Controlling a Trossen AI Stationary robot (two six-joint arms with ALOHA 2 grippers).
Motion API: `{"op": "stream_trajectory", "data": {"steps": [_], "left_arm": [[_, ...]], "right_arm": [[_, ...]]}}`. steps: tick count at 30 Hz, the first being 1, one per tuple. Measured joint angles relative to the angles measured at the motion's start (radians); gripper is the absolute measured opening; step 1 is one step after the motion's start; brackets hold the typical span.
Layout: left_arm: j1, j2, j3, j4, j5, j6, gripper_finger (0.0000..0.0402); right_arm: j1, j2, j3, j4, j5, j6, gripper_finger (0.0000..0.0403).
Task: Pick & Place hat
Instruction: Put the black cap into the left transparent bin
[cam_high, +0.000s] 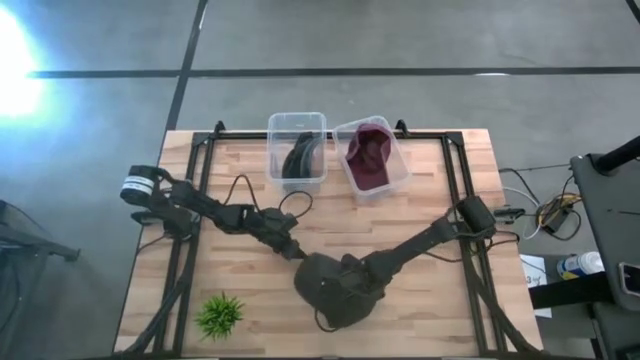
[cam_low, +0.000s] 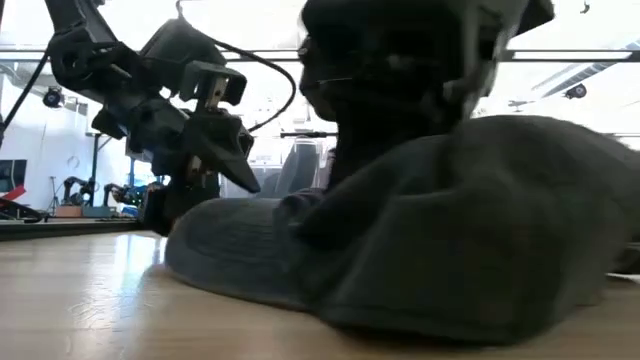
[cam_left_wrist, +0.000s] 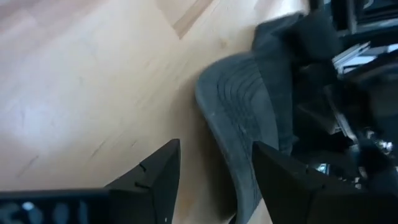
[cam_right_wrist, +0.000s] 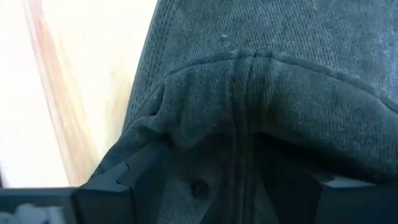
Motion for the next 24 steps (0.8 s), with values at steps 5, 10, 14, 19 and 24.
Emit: {"op": "stream_trajectory", "data": {"steps": [5,10,14,19,24], "left_arm": [[-0.012,-0.004,-0.002,-0.034,0.027,0.012,0.0204],[-0.028,-0.003,-0.003,-0.006,0.080,0.025,0.0204],[-0.039,-0.007,0.008,0.023,0.087,0.066,0.0203],[-0.039,-0.025,0.036,0.027,0.089,0.087,0.0159],[-0.041,-0.061,0.043,0.027,0.089,0.117,0.0045]], "right_arm": [[-0.028,0.010,0.016,0.001,0.016,-0.017,0.0231],[-0.073,0.013,0.019,0.015,0.079,-0.025,0.0231],[-0.108,0.015,0.020,0.062,0.068,-0.058,0.0231],[-0.122,0.014,0.036,0.057,0.003,-0.085,0.0231],[-0.103,-0.047,0.036,0.015,-0.023,-0.091,0.0231]]}}
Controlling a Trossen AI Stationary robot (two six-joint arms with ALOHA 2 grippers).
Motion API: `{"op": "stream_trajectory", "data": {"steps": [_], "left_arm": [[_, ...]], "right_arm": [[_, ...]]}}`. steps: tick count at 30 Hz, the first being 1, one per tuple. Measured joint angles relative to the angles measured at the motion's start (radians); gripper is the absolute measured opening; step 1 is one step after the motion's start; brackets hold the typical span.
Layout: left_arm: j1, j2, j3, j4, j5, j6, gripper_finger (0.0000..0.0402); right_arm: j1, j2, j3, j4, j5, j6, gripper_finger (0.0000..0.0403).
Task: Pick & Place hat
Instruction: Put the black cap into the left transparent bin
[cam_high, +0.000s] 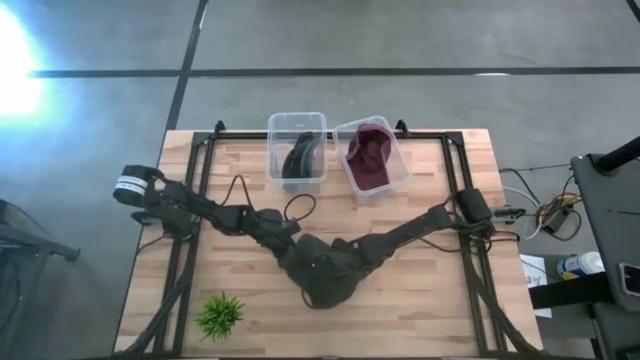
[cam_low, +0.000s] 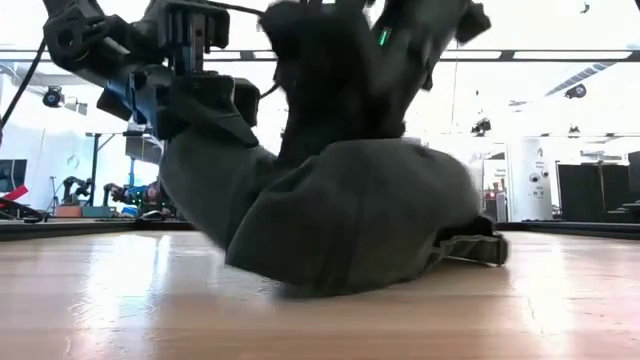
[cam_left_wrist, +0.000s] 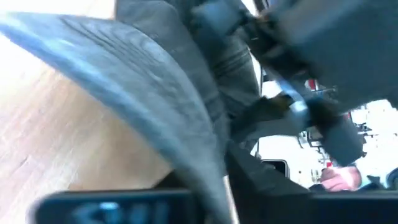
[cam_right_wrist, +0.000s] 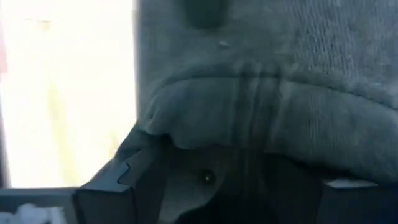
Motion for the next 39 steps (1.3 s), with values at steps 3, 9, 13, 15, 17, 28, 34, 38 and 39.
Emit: {"op": "stream_trajectory", "data": {"steps": [3,9,13,15,17,28,34,38,39], "left_arm": [[0.000,-0.037,0.000,-0.049,-0.021,0.023,0.0012],[-0.011,-0.179,0.000,-0.202,-0.124,0.045,0.0006],[-0.023,-0.343,0.013,-0.206,-0.170,0.024,0.0005],[-0.036,-0.438,0.040,-0.202,-0.231,0.070,0.0005],[-0.050,-0.532,0.074,-0.210,-0.339,0.138,0.0005],[-0.056,-0.687,0.323,-0.557,-1.412,0.887,0.0005],[0.023,-0.518,0.461,-0.886,-1.357,0.780,0.0005],[0.132,-0.350,0.587,-1.223,-1.226,0.549,0.0005],[0.159,-0.312,0.612,-1.270,-1.212,0.521,0.0005]], "right_arm": [[0.011,-0.078,0.001,-0.059,0.001,-0.029,0.0231],[0.034,-0.318,0.001,-0.259,0.076,-0.053,0.0231],[0.052,-0.487,0.002,-0.340,0.280,0.001,0.0231],[0.063,-0.555,0.003,-0.367,0.413,0.034,0.0231],[0.077,-0.608,0.003,-0.379,0.547,0.051,0.0231],[0.079,-0.641,0.000,-0.434,0.738,0.063,0.0231],[0.060,-0.586,-0.005,-0.445,0.722,0.122,0.0231],[0.056,-0.564,-0.005,-0.446,0.695,0.174,0.0231],[0.056,-0.563,-0.005,-0.447,0.695,0.185,0.0231]]}}
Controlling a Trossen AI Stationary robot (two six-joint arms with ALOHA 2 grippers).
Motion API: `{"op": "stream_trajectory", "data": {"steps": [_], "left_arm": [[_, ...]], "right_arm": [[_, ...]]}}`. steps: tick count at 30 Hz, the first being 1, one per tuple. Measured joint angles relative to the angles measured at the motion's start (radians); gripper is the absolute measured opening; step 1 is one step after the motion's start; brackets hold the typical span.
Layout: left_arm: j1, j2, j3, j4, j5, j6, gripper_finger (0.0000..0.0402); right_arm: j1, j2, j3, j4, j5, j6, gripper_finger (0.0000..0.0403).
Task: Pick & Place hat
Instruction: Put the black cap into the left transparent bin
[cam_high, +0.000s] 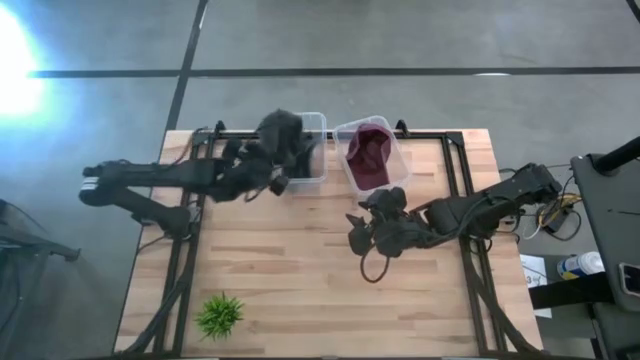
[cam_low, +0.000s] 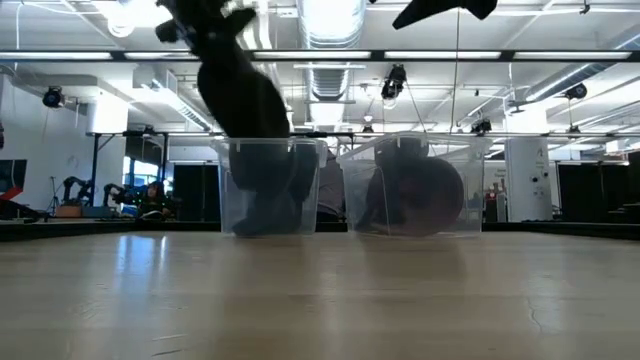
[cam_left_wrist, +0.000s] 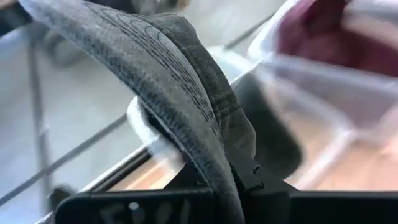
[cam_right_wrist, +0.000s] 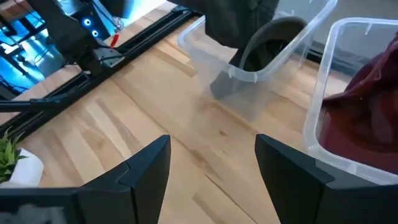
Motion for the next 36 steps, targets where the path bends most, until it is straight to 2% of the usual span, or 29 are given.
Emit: {"op": "stream_trajectory", "data": {"steps": [3,6,7,10,12,14,20,27,32,36], "left_arm": [[0.054,0.093,0.074,-0.046,0.035,0.020,0.0005],[0.132,0.179,0.175,-0.077,0.233,0.046,0.0005],[0.153,0.211,0.203,-0.099,0.263,0.049,0.0005],[0.193,0.307,0.278,-0.160,0.277,0.095,0.0006],[0.203,0.361,0.329,-0.201,0.331,0.127,0.0008],[0.211,0.409,0.365,-0.196,0.372,0.157,0.0009],[0.232,0.546,0.416,-0.183,0.403,0.210,0.0010],[0.266,0.578,0.391,-0.196,0.425,0.216,0.0027],[0.277,0.543,0.384,-0.198,0.473,0.217,0.0060],[0.266,0.476,0.386,-0.208,0.499,0.207,0.0088]], "right_arm": [[0.000,0.005,0.000,-0.007,-0.005,0.029,0.0231],[0.001,0.006,-0.002,-0.042,-0.008,0.076,0.0231],[0.001,0.006,-0.002,-0.051,-0.011,0.090,0.0231],[0.002,0.006,-0.002,-0.089,-0.012,0.139,0.0231],[0.003,0.006,-0.002,-0.114,-0.015,0.166,0.0231],[0.003,0.006,-0.002,-0.139,-0.015,0.190,0.0231],[0.003,0.006,-0.012,-0.174,-0.018,0.215,0.0231],[0.003,0.006,-0.052,-0.181,-0.091,0.228,0.0231],[0.003,0.005,-0.079,-0.179,-0.125,0.257,0.0231],[0.003,-0.010,-0.071,-0.169,-0.126,0.204,0.0231]]}}
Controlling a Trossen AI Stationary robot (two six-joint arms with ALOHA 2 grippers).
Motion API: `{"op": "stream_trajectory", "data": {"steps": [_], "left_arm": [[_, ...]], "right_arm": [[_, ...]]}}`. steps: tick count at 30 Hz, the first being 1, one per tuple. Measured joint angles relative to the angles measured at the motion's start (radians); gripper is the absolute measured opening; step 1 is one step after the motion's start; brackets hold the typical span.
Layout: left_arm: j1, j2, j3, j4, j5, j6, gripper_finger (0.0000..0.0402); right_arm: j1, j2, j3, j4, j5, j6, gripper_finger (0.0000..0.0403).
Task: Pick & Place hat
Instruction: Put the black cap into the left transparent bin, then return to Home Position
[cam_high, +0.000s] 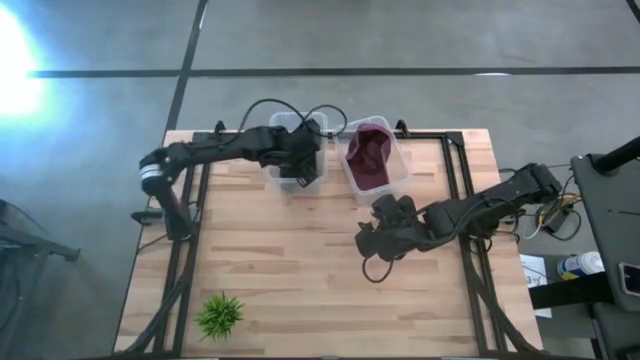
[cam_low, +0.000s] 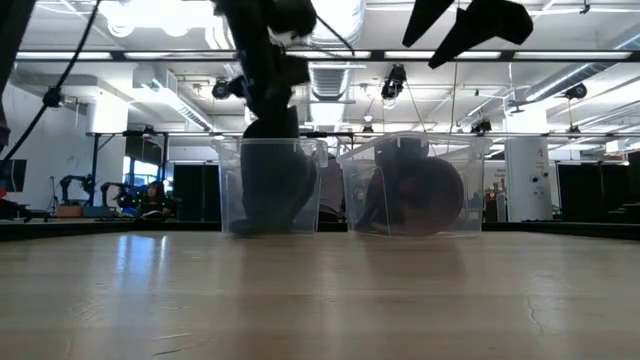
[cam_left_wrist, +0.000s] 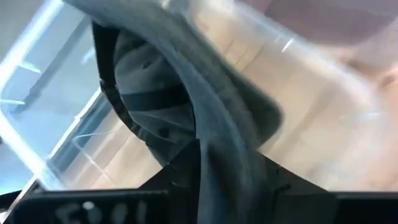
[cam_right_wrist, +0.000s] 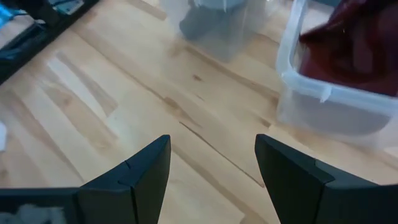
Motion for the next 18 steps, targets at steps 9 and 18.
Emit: {"op": "stream_trajectory", "data": {"steps": [9,18], "left_arm": [[-0.005,-0.207,-0.009,-0.001,-0.002,-0.096,0.0123],[-0.064,-0.460,-0.021,0.032,0.005,-0.120,0.0124]], "right_arm": [[-0.006,-0.116,0.013,0.025,0.011,-0.171,0.0231],[-0.010,-0.285,0.013,0.047,0.042,-0.453,0.0231]]}}
